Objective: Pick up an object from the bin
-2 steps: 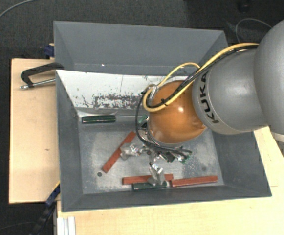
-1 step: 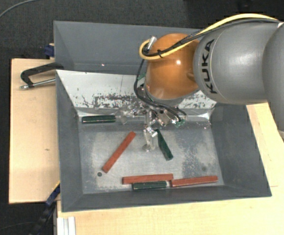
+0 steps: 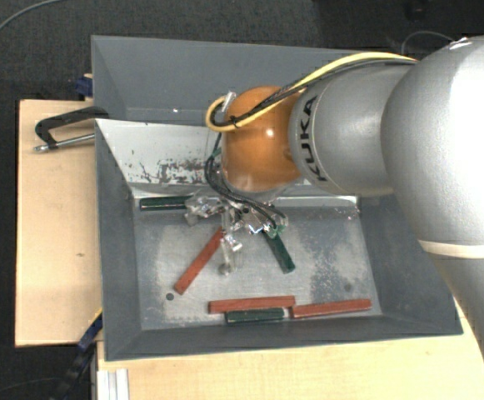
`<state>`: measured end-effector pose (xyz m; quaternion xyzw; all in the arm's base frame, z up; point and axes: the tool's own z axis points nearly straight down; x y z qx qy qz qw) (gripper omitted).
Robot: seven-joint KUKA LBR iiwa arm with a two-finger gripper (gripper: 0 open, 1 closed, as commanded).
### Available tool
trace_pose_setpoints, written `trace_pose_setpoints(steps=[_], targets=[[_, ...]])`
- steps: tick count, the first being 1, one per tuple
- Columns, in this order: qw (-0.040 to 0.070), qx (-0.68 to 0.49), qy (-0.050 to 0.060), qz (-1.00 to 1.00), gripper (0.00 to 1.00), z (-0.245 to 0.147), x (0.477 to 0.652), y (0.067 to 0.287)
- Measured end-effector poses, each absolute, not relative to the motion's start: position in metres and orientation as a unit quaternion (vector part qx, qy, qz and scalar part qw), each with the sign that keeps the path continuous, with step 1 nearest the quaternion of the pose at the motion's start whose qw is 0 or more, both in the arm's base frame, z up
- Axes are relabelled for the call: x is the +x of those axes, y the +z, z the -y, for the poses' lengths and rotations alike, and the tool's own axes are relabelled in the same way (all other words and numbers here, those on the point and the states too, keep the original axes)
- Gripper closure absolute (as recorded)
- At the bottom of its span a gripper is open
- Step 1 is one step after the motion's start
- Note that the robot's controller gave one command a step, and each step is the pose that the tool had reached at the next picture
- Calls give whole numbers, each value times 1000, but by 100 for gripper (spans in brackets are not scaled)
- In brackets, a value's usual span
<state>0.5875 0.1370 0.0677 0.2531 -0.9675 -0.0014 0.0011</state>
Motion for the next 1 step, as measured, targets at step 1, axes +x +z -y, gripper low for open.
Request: trace_pose_setpoints(steps=[1], targets=[[-1, 252, -1, 968, 100, -136, 589, 71]])
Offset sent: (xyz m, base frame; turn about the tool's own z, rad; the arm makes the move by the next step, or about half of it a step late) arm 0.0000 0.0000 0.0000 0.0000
